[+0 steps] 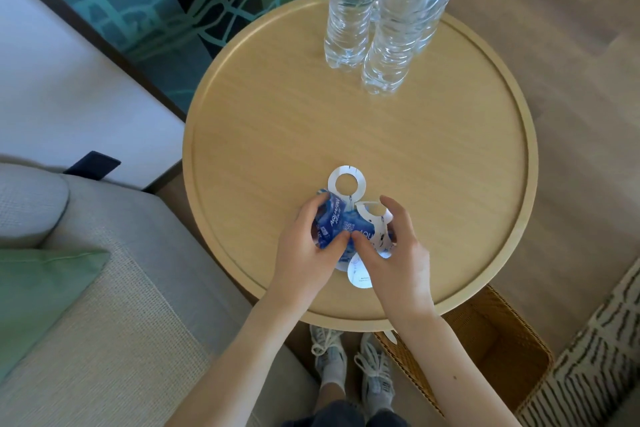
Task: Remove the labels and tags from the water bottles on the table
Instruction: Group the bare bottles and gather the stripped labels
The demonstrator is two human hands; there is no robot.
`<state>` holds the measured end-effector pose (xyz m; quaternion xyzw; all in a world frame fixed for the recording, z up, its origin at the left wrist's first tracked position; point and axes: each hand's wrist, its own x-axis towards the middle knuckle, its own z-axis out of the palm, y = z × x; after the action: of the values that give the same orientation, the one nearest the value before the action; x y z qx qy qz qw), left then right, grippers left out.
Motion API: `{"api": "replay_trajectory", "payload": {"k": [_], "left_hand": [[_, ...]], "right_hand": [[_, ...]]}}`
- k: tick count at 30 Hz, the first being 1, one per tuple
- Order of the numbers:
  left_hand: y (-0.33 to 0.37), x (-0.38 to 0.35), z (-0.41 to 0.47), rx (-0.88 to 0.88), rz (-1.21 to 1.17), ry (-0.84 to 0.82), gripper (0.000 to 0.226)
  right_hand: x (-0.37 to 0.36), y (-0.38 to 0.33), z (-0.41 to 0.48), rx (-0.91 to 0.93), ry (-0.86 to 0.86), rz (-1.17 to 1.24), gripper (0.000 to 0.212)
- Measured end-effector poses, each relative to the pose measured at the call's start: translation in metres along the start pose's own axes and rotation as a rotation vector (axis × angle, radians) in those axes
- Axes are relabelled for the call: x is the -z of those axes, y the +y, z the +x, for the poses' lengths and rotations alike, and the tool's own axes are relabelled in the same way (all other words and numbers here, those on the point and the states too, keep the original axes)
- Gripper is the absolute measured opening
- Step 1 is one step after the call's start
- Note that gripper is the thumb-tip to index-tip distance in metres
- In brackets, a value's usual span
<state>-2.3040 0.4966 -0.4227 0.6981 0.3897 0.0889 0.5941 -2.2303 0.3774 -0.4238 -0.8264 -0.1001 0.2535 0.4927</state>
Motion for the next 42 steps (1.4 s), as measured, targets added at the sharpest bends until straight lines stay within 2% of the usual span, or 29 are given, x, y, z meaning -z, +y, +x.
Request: {"api": "replay_trajectory", "payload": {"k": [6, 17, 27, 31, 36, 42], "left_hand": [[-0.001, 0.003, -0.004, 0.072, -0.112, -0.072, 0.057], [-0.002, 0.008, -0.007, 0.094, -0.207, -0.102, 0.055], [0.028, 0.001, -0.017, -0.018, -0.193, -0.081, 0.064], [0.039, -0.013, -0.018, -0.075, -0.123, -0.159, 0.072], [0.046, -0.043, -0.028, -0.124, -0.027, -0.272, 0.059], [0.052, -0.094, -0.051, -0.149, -0.027, -0.343, 0.06]], "right_hand": [[-0.003, 0.001, -0.003, -0.02, -0.017, 0.034, 0.055], [-0.012, -0.007, -0.008, -0.036, 0.007, 0.074, 0.047], [0.01, -0.028, -0.016, -0.007, 0.06, 0.125, 0.046], [0.027, -0.024, -0.018, -0.021, 0.085, 0.152, 0.043], [0.056, -0.01, -0.027, -0.049, 0.125, 0.2, 0.041], [0.107, 0.016, -0.047, -0.09, 0.202, 0.211, 0.039]]}}
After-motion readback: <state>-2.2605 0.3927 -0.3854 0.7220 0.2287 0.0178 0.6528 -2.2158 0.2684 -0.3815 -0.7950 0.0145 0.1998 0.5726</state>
